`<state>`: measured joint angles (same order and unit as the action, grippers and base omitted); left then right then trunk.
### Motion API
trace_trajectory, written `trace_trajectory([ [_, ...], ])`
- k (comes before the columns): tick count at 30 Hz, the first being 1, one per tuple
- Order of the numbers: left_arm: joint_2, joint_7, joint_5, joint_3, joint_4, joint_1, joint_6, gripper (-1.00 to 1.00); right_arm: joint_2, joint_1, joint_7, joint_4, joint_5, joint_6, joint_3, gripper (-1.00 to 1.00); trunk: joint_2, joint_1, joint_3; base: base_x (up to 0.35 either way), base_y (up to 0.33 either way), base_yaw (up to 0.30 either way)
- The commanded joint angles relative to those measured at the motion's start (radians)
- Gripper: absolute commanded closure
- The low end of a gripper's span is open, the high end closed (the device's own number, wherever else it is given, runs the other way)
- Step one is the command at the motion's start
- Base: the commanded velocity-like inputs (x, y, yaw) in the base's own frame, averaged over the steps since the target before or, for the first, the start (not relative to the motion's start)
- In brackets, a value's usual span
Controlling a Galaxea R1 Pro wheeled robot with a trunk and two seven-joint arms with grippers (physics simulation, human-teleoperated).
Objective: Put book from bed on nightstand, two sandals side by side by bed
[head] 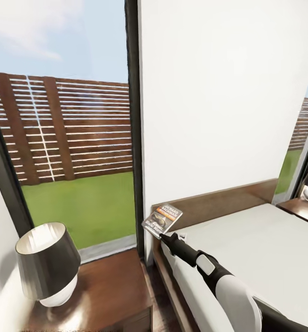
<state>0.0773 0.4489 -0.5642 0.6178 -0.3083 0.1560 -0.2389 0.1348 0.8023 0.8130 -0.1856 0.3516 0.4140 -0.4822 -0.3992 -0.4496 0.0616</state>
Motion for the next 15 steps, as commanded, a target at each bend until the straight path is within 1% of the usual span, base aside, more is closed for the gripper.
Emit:
trace_trajectory([
  [1, -0.001, 0.007, -0.006, 0.008, -0.002, 0.0, -0.005, -1.0, 0.0, 0.0, 0.0, -0.001, 0.01, 0.009, -0.003, 1.0, -0.001, 0.0, 0.0, 0.0, 0.0, 0.154],
  [7, -0.001, 0.007, -0.006, 0.008, -0.002, 0.001, -0.005, -1.0, 0.0, 0.0, 0.003, -0.001, 0.01, 0.009, -0.003, 1.0, -0.001, 0.0, 0.0, 0.0, 0.0, 0.111],
  [15, -0.002, 0.007, -0.006, 0.008, -0.002, 0.001, -0.005, -1.0, 0.0, 0.0, 0.008, -0.001, 0.01, 0.009, -0.003, 1.0, -0.001, 0.0, 0.0, 0.0, 0.0, 0.017],
])
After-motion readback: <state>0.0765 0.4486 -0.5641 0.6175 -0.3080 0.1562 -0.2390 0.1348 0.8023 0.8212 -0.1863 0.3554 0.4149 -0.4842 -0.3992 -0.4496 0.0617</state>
